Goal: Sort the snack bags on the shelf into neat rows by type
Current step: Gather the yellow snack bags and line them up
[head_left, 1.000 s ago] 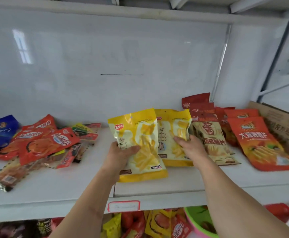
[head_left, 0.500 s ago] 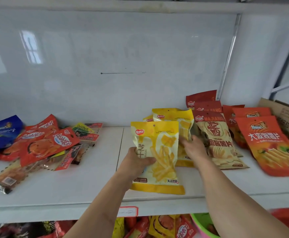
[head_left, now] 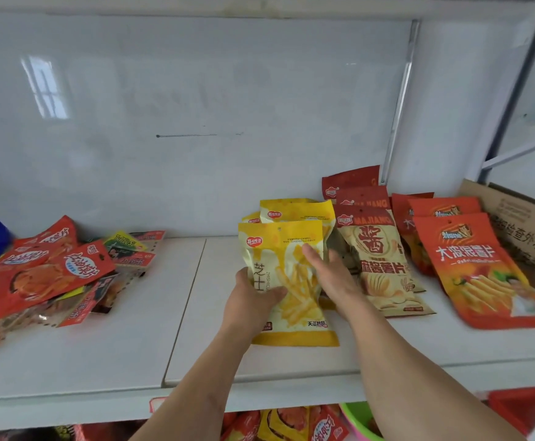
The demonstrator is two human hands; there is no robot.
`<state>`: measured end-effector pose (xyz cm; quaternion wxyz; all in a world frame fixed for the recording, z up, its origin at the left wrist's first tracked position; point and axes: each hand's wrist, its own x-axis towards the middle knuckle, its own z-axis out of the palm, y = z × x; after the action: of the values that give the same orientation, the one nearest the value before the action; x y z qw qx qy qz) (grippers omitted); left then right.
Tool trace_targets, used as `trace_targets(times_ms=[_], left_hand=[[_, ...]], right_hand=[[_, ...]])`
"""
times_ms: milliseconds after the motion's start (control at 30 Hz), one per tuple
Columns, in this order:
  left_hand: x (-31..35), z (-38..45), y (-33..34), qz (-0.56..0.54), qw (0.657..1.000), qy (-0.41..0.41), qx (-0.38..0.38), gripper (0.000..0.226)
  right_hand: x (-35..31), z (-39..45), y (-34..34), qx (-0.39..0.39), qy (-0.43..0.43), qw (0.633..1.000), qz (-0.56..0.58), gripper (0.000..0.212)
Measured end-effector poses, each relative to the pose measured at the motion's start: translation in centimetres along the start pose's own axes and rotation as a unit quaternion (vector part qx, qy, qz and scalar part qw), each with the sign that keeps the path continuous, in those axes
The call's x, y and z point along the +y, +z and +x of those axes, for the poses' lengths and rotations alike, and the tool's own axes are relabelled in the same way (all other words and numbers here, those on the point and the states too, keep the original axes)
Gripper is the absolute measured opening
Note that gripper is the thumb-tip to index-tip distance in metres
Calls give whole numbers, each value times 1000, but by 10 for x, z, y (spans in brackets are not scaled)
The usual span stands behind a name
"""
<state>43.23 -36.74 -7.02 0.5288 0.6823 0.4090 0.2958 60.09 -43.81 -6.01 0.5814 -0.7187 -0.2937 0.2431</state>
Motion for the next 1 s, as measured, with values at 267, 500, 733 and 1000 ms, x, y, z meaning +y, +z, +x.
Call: trace_targets(times_ms=[267, 500, 733, 1000], left_hand=[[1, 11, 15, 77, 996, 18, 42, 67], [2, 25, 27, 122, 990, 24, 70, 57], [3, 32, 32, 136, 987, 28, 79, 62], [9, 23, 28, 152, 985, 27, 82, 74]], right_hand=[[4, 18, 1, -4, -36, 997, -68, 95], [4, 40, 2, -6, -30, 996, -87, 104], [4, 50, 5, 7, -29, 994, -102, 88], [-3, 34, 12, 89, -64, 976, -190, 106]])
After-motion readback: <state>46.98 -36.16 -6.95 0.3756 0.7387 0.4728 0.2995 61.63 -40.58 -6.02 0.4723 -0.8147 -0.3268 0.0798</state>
